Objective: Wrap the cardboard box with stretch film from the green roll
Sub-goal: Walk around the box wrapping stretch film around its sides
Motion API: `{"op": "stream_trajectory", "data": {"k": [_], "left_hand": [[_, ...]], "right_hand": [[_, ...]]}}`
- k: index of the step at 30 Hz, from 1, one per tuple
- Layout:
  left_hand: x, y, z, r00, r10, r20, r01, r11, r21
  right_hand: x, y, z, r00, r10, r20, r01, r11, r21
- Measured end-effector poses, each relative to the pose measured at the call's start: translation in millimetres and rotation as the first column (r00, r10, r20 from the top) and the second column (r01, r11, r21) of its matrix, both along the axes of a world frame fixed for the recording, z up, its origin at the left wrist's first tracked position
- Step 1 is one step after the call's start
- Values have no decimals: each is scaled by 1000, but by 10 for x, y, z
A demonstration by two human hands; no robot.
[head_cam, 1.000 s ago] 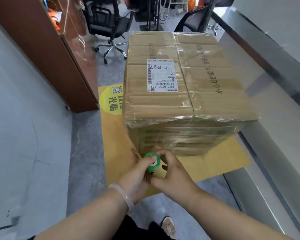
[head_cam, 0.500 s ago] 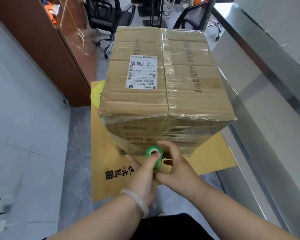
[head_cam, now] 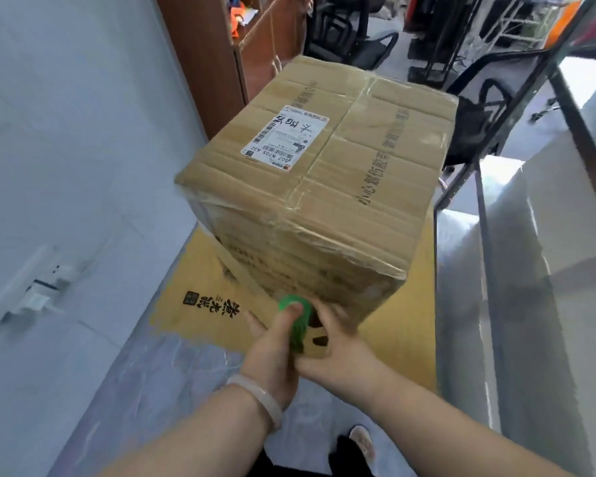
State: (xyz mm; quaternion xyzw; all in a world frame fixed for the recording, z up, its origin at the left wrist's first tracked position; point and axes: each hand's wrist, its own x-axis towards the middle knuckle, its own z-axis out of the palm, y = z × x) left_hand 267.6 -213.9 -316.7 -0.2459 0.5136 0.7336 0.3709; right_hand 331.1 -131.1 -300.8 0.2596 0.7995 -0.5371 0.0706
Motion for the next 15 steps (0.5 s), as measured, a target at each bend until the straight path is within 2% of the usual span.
{"op": "stream_trajectory", "data": {"k": [5,7,12,15], "left_hand": [[320,103,108,995,89,-40,-89,996,1],[424,126,103,994,96,-43,-97,995,-17],[640,189,19,999,38,17,-38,998,58],[743,232,-24,999,-23,39,19,995,96]], "right_hand": [[308,141,-39,999,14,-46,-19,995,-96],[440,157,-54,996,26,-79,-32,996,-81],[652,309,-100,997,27,-78,-25,1000,18],[804,382,-94,999,-37,-35,36,999,-23]]}}
